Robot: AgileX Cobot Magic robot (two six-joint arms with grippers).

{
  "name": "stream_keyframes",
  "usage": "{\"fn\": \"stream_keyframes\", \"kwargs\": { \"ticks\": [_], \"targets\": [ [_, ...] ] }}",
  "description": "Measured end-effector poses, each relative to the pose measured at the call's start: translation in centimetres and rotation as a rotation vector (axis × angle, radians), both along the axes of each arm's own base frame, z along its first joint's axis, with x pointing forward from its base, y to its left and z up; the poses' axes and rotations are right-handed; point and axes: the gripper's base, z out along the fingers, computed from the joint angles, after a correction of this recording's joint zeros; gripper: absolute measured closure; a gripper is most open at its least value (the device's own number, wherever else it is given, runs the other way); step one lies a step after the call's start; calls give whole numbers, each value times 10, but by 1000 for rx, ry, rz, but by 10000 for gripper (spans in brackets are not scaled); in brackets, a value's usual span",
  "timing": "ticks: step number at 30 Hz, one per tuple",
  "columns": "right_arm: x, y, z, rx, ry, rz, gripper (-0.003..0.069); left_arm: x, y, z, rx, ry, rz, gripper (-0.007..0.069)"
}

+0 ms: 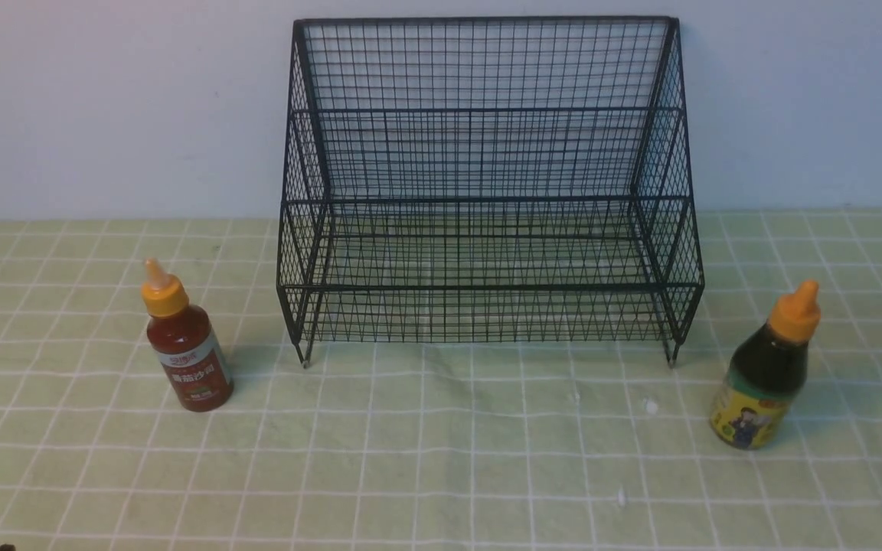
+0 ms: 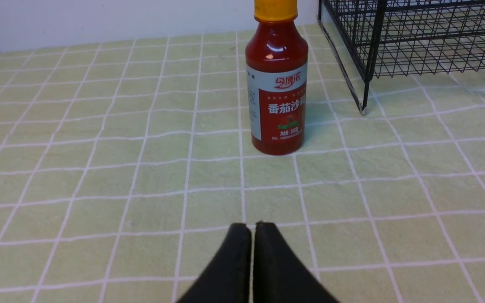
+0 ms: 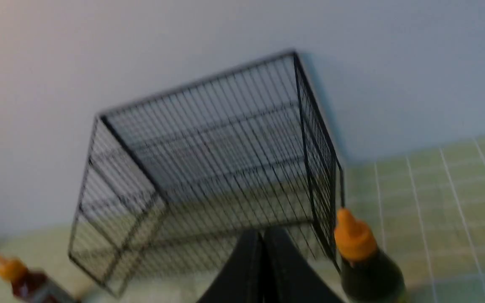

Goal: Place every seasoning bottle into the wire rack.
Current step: Use the right arm to grab the condiment bottle closest to it

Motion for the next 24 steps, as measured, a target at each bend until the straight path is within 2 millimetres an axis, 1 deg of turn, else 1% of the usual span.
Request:
{"fn": "stream_keyframes", "kwargs": {
  "ticks": [1, 3, 4, 6, 7, 8, 9, 10, 11, 12, 13, 14, 16, 17, 18, 19, 20, 21, 22, 23, 24],
  "targets": [
    [8, 1, 4, -33, 73, 21, 673, 0, 0, 0, 0, 0, 0, 631],
    [32, 1, 11, -91, 196, 41, 666, 0, 0, 0, 0, 0, 0, 631],
    [44, 0, 17, -127, 233, 44, 656, 0, 0, 0, 0, 0, 0, 631],
    [70, -1, 22, -182, 283, 46, 621, 0, 0, 0, 0, 0, 0, 631],
    [75, -1, 21, -192, 295, 49, 617, 0, 0, 0, 0, 0, 0, 631],
    [93, -1, 21, -224, 323, 59, 572, 0, 0, 0, 0, 0, 0, 631],
    [106, -1, 19, -241, 344, 68, 531, 0, 0, 0, 0, 0, 0, 631],
    [108, -1, 19, -245, 347, 72, 524, 0, 0, 0, 0, 0, 0, 631],
    [121, 0, 16, -259, 367, 83, 458, 0, 0, 0, 0, 0, 0, 631],
    [132, 0, 11, -264, 387, 87, 413, 0, 0, 0, 0, 0, 0, 631],
    [134, 0, 11, -264, 389, 87, 404, 0, 0, 0, 0, 0, 0, 631],
    [143, 0, 6, -268, 399, 89, 350, 0, 0, 0, 0, 0, 0, 631],
    [160, 0, -4, -271, 423, 88, 263, 0, 0, 0, 0, 0, 0, 631],
    [166, 0, -9, -271, 436, 88, 239, 0, 0, 0, 0, 0, 0, 631],
    [176, 1, -19, -270, 467, 90, 189, 0, 0, 0, 0, 0, 0, 631],
    [183, 1, -28, -269, 496, 94, 153, 0, 0, 0, 0, 0, 0, 631],
    [188, 2, -34, -268, 517, 98, 134, 0, 0, 0, 0, 0, 0, 631],
    [189, 2, -35, -269, 521, 99, 125, 0, 0, 0, 0, 0, 0, 631],
    [198, 2, -48, -269, 564, 112, 99, 0, 0, 0, 0, 0, 0, 631],
    [200, 3, -50, -268, 567, 113, 95, 0, 0, 0, 0, 0, 0, 631],
    [206, 3, -59, -270, 593, 125, 86, 0, 0, 0, 0, 0, 0, 631]
  ]
}}
